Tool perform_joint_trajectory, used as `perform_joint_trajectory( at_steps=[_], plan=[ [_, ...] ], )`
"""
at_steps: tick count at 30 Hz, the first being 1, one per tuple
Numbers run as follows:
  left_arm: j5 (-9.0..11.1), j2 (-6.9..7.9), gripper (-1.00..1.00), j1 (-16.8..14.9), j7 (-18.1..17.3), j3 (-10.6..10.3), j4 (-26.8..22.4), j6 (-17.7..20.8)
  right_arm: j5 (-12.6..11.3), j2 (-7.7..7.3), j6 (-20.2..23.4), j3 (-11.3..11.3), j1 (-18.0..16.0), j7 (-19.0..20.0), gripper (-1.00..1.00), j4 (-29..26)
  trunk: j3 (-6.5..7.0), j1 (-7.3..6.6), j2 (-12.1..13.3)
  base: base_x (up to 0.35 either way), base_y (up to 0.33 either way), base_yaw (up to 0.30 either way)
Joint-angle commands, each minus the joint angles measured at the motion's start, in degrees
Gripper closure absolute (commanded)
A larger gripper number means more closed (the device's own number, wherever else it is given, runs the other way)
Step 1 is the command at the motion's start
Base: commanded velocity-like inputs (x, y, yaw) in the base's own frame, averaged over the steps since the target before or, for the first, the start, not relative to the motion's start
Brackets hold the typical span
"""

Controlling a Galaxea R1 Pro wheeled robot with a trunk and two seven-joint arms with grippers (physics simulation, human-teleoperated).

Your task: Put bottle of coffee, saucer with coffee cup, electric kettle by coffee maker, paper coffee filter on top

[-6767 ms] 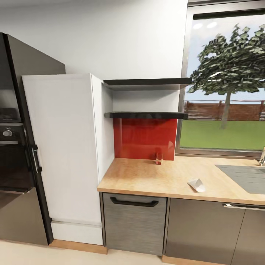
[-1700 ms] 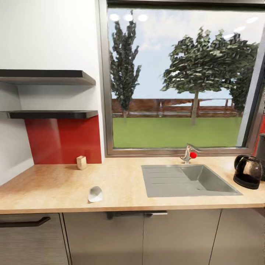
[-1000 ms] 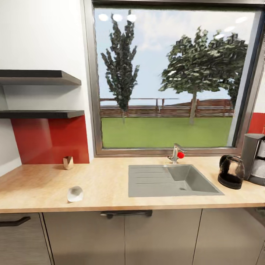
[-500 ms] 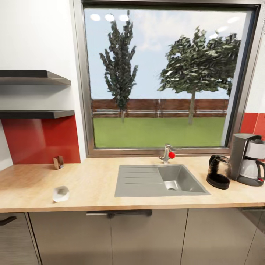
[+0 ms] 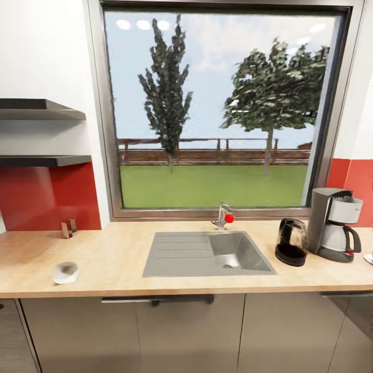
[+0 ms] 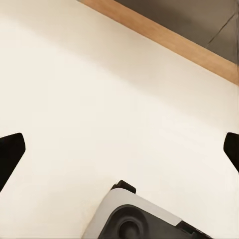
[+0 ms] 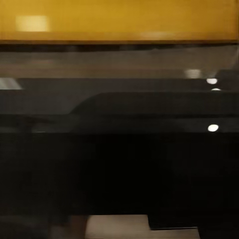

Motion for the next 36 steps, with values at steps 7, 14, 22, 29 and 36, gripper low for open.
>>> perform_joint_trajectory(
  at_steps=[7, 14, 22, 29, 36],
  plan=[
    [0.61, 0.03, -1.00, 0.03, -0.18, -0.47, -0.06, -0.14, -0.52, 0.03, -0.34, 0.47, -0.06, -0.01, 1.00, 0.19, 0.00, 0.02, -0.03, 0.000, -0.293, 0.000],
    [0.53, 0.03, -1.00, 0.03, -0.18, -0.57, -0.05, -0.14, -0.52, 0.05, -0.34, 0.47, -0.06, 0.08, 1.00, 0.19, 0.00, 0.02, -0.03, 0.000, -0.292, 0.000],
    [0.56, -0.86, -1.00, 0.04, -0.18, -0.81, 0.00, -0.14, -0.52, 0.16, -0.34, 0.47, 0.09, 0.12, 1.00, 0.19, 0.00, 0.02, -0.03, 0.000, -0.292, 0.065],
    [0.57, -1.26, -1.00, 0.04, -0.19, -0.89, 0.03, -0.14, -0.52, 0.14, -0.34, 0.47, 0.20, 0.12, 1.00, 0.19, 0.00, 0.02, -0.03, 0.000, -0.292, 0.133],
    [0.54, -1.28, -1.00, 0.02, -0.19, -0.89, 0.03, -0.14, -0.52, 0.15, -0.34, 0.47, 0.20, 0.13, 1.00, 0.19, 0.00, 0.02, -0.03, 0.000, -0.292, 0.010]
  ],
)
